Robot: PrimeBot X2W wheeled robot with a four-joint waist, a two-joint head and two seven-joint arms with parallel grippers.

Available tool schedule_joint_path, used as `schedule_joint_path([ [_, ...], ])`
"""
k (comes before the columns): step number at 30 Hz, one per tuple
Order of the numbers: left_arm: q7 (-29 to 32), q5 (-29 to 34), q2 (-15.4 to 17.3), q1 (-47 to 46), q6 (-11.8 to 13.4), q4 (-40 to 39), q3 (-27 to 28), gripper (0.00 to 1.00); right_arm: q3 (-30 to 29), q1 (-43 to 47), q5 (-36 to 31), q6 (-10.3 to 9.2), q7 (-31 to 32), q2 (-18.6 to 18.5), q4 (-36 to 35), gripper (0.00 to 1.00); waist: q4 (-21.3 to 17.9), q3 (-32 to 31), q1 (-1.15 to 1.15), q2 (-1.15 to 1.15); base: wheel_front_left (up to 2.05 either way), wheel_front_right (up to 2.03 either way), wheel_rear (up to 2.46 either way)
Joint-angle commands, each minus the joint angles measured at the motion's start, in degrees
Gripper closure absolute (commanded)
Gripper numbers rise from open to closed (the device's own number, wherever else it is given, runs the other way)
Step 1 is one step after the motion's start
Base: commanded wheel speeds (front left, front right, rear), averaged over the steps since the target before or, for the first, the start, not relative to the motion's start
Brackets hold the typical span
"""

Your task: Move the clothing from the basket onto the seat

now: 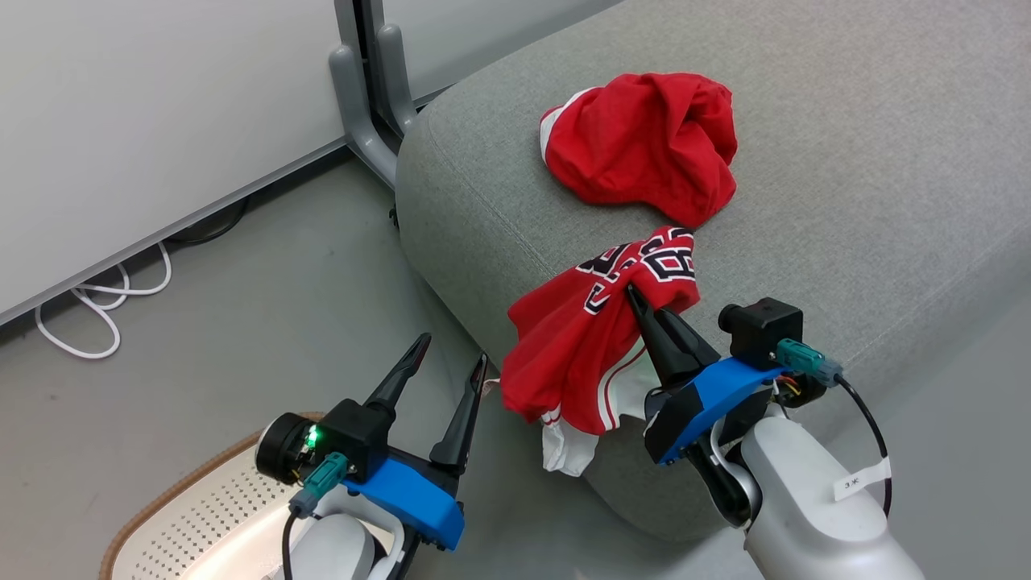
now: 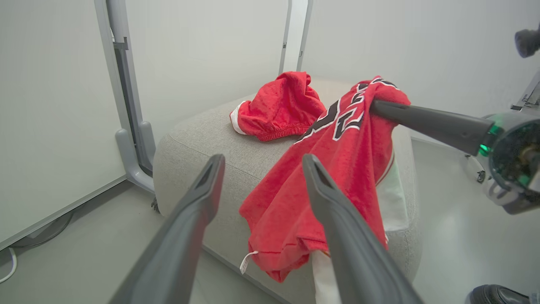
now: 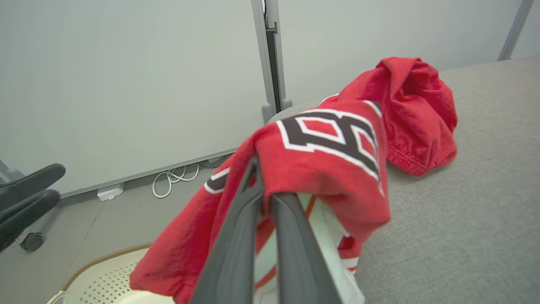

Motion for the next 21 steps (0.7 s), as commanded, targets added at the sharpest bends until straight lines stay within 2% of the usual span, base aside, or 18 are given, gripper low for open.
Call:
schedule_joint_path([
  [1,-0.17,-0.26,0.37,-1.09,-0.14,0.22,-0.13,0.0,-0.29,0.67,-0.34,0.01,-0.31,0.03,-0.45,1.0,-0.04,0.09,0.0,0.0,0.0,0.0,0.0],
  [13,-0.17,-1.18,1.21,-2.26,-0.14,0.78,-1.52,0.0,-1.68,1.57,-0.53,0.01,-0.31,0.03,-1.59,1.0,-0.15,0.91,0.0,0.0,0.0,0.0,0.0],
  [21,-0.17,-0.46,1.91,-1.95,-0.14,-0.19,-0.97,0.0,-3.62,-4.19,1.36,0.01,-0.31,0.04,0.38,1.0,-0.4,2.38,0.0,0.0,0.0,0.0,0.0],
])
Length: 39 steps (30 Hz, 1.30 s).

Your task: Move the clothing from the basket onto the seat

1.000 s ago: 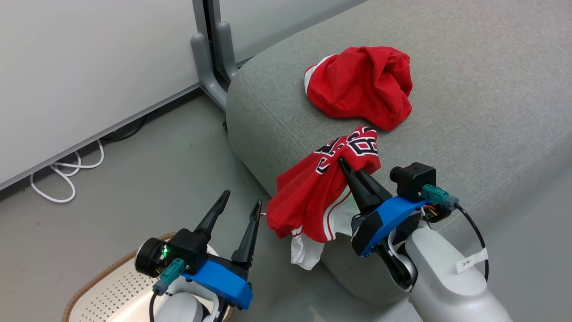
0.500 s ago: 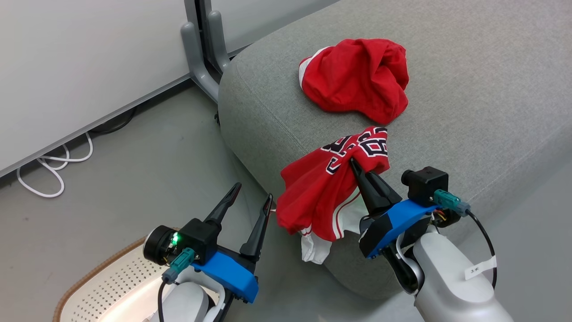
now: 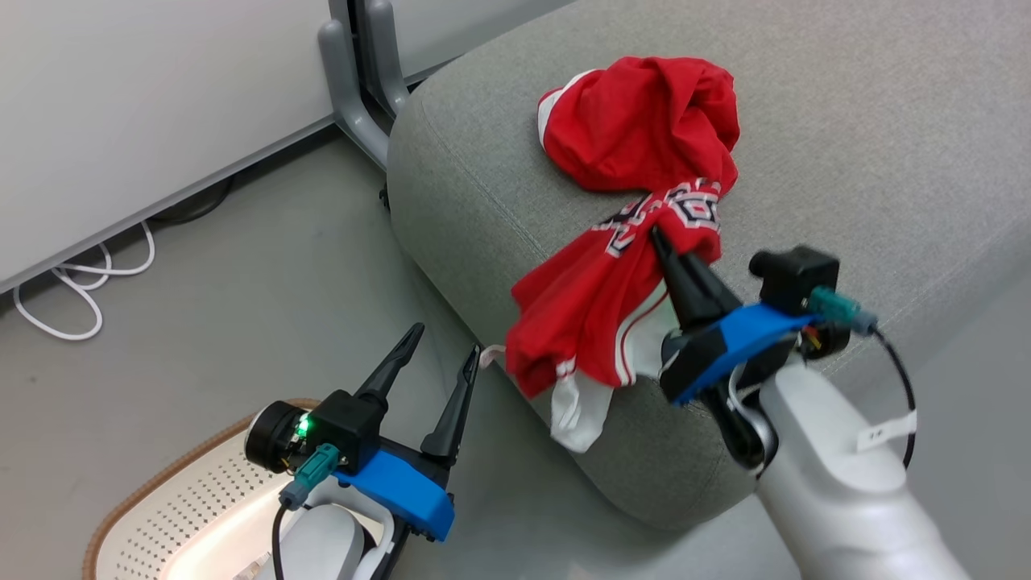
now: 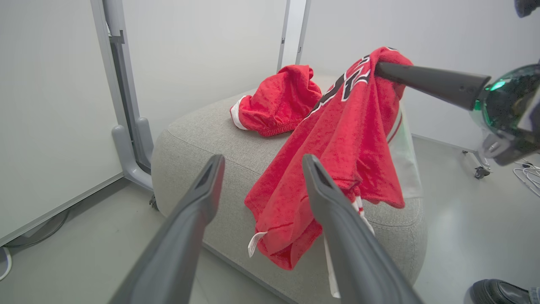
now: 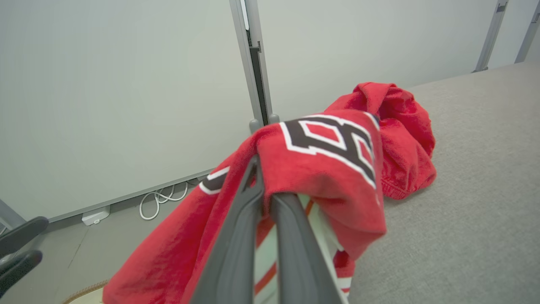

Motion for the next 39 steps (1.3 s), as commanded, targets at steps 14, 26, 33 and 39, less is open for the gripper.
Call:
schedule_joint_path([
  [14,-0.18,1.91,4.39,-0.74,-0.14,-4.99,1.0,0.0,-6.92,-22.37,6.25,0.01,5.16,-6.92,4.07,1.0,-0.42,8.63,0.0,0.0,0.0,0.0,0.0],
  [26,1.17,3.62,10.42,-4.53,-0.02,-11.65,0.27,0.0,-17.25,-34.18,10.48,0.01,3.62,-18.22,8.47,1.0,3.69,20.24,0.0,0.0,0.0,0.0,0.0],
  [33,3.19,4.98,13.06,-5.98,0.53,-18.52,0.38,0.0,-22.87,-33.71,9.61,0.01,0.45,-19.52,13.52,1.0,5.83,26.5,0.0,0.0,0.0,0.0,0.0],
  [39,4.31,5.69,14.3,-6.03,0.94,-22.45,0.09,0.0,-27.27,-31.32,5.94,0.01,-0.28,-18.96,19.4,1.0,7.4,29.06,0.0,0.0,0.0,0.0,0.0],
])
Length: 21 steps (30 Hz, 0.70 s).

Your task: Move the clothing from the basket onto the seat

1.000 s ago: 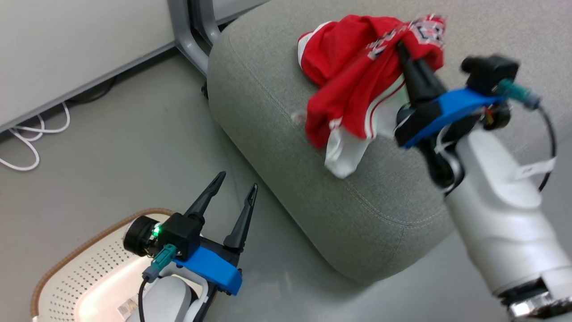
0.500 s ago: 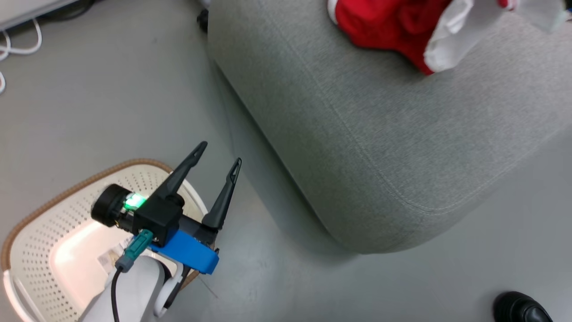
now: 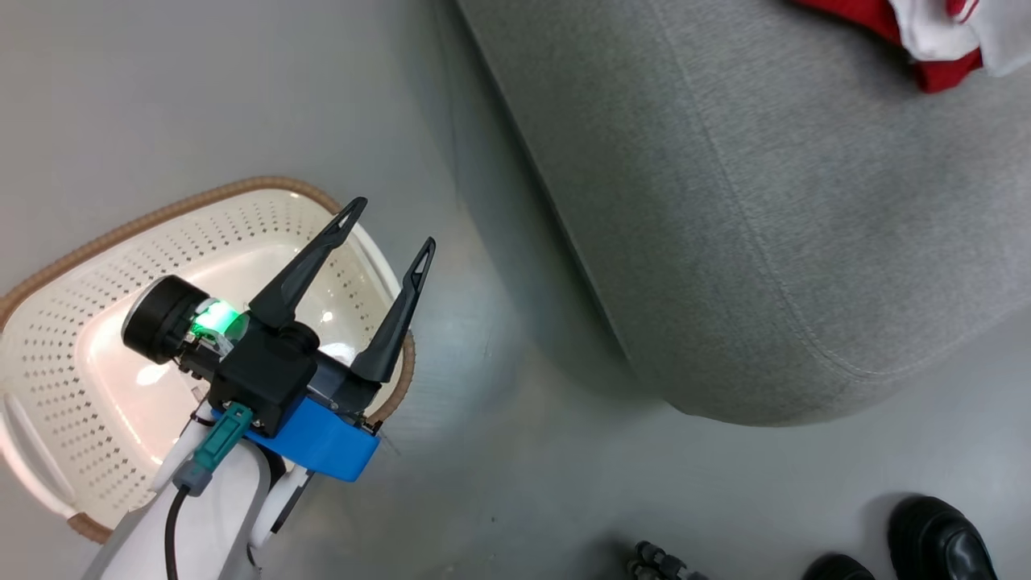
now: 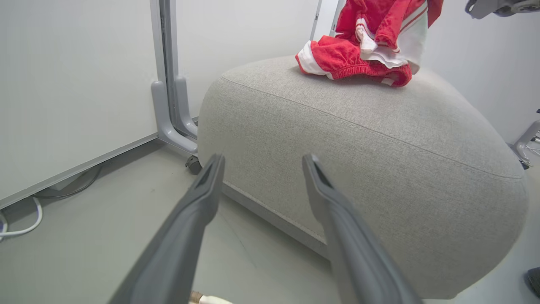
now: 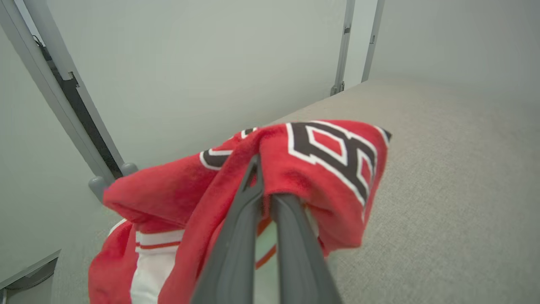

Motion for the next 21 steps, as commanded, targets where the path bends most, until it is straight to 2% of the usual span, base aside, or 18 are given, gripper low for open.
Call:
schedule_joint_path([
  [1,0.14,0.39,0.5,-0.65,0.35,-0.65,0.02,0.0,-1.21,0.81,-1.19,0.01,-0.34,0.46,0.64,1.0,1.15,1.05,-0.01,0.0,0.0,0.0,0.0],
  [11,-0.05,-0.37,0.99,0.16,1.34,-1.51,0.37,0.0,-5.86,3.11,-8.86,0.01,-0.36,3.15,3.27,1.0,2.12,0.48,-0.01,0.0,0.0,0.0,0.0],
  [12,-0.1,-0.41,0.84,0.06,1.34,-1.4,0.2,0.0,-6.15,3.11,-9.43,0.01,-0.35,3.22,3.39,0.9,2.22,0.35,-0.01,0.0,0.0,0.0,0.0],
  [14,-0.32,-0.48,0.57,-0.27,1.32,-1.14,-0.09,0.0,-6.89,3.18,-10.49,0.01,-0.36,3.18,3.41,0.56,2.45,0.13,-0.01,0.0,0.0,0.0,0.0],
  [16,-0.62,-0.52,0.24,-0.58,1.27,-0.74,-0.33,0.0,-7.41,3.4,-11.62,0.01,-0.36,3.21,3.47,0.05,2.76,-0.24,-0.01,0.0,0.0,0.0,0.0],
  [17,-0.75,-0.64,0.05,-0.7,1.24,-0.51,-0.44,0.0,-7.59,3.6,-12.27,0.01,-0.36,3.16,3.46,0.0,2.97,-0.49,-0.01,0.0,0.0,0.0,0.0],
  [21,-1.85,-1.11,-1.04,-1.02,1.27,0.94,-0.93,0.0,-8.33,4.61,-14.17,0.01,-0.35,3.23,4.06,0.0,3.9,-1.73,-0.01,0.0,0.0,0.0,0.0],
])
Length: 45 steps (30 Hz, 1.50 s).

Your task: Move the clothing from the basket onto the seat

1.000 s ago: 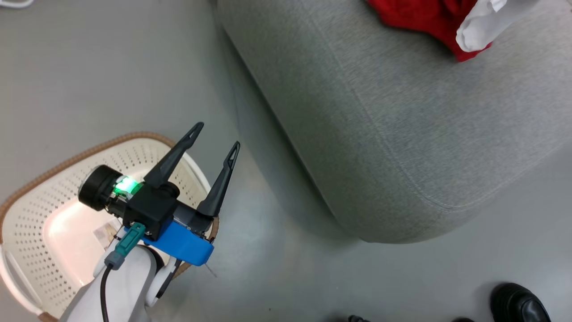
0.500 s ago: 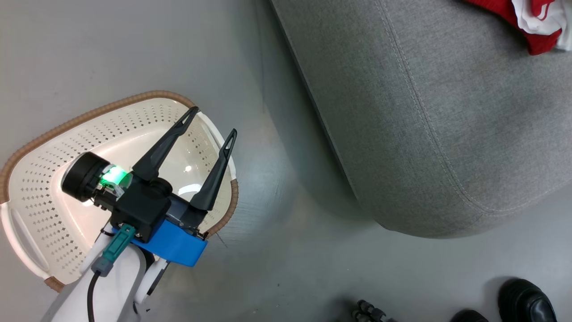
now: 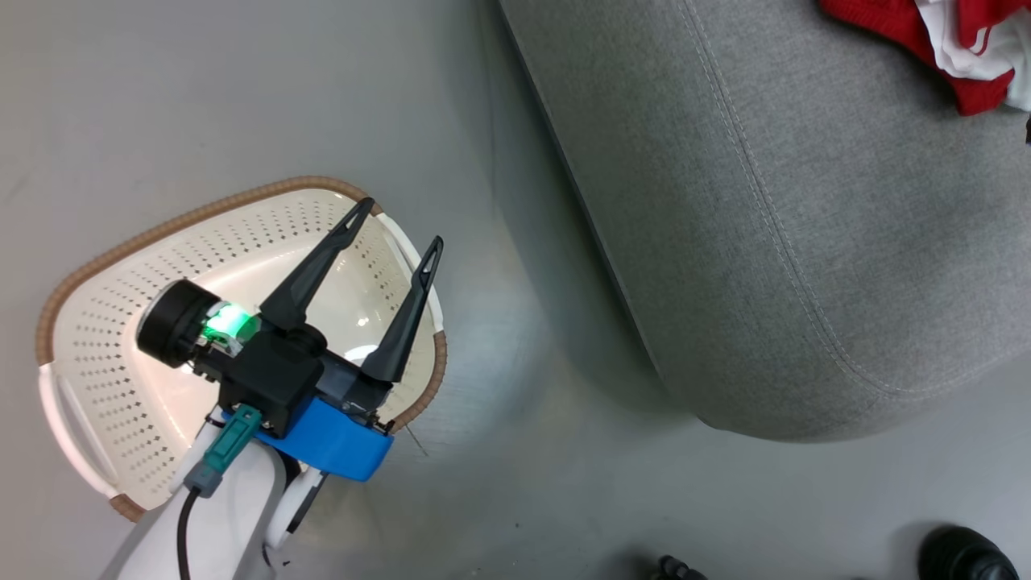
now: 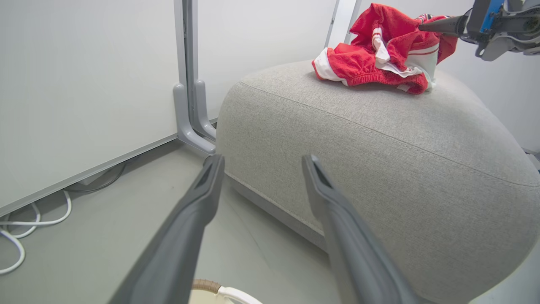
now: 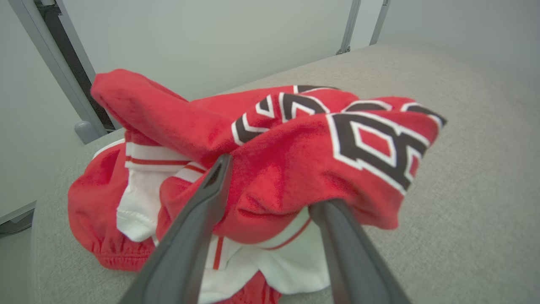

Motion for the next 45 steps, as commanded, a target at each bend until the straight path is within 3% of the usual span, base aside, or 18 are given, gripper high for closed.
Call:
schedule_joint_path([
  [1,-0.74,-0.36,-0.56,-0.89,0.05,0.91,-0.26,0.0,-0.43,1.19,-0.93,0.01,-0.26,0.0,0.51,0.0,0.75,-1.05,0.0,0.0,0.0,0.0,0.0],
  [13,-3.08,-2.22,-5.78,-0.38,-0.53,7.94,-1.6,0.0,-0.96,5.51,-6.09,0.01,-0.23,-0.65,0.71,0.0,4.73,-8.56,0.0,0.0,0.0,0.0,0.0],
  [21,-3.22,-3.56,-9.59,2.56,-1.03,10.06,1.17,0.0,0.78,10.76,-9.42,0.01,-0.23,0.47,-1.76,0.0,7.22,-14.58,0.0,0.0,0.0,0.0,0.0],
  [35,-3.24,-4.05,-15.09,8.83,-1.89,14.65,6.64,0.0,3.5,25.68,-9.34,0.01,-0.23,4.25,-13.75,0.0,12.52,-25.04,0.0,0.0,0.0,0.0,0.0],
  [45,-3.24,-3.82,-17.2,13.79,-2.04,16.14,12.76,0.0,5.65,37.12,-9.02,0.01,0.63,8.65,-24.53,0.0,15.89,-31.38,0.0,0.0,0.0,0.0,0.0],
])
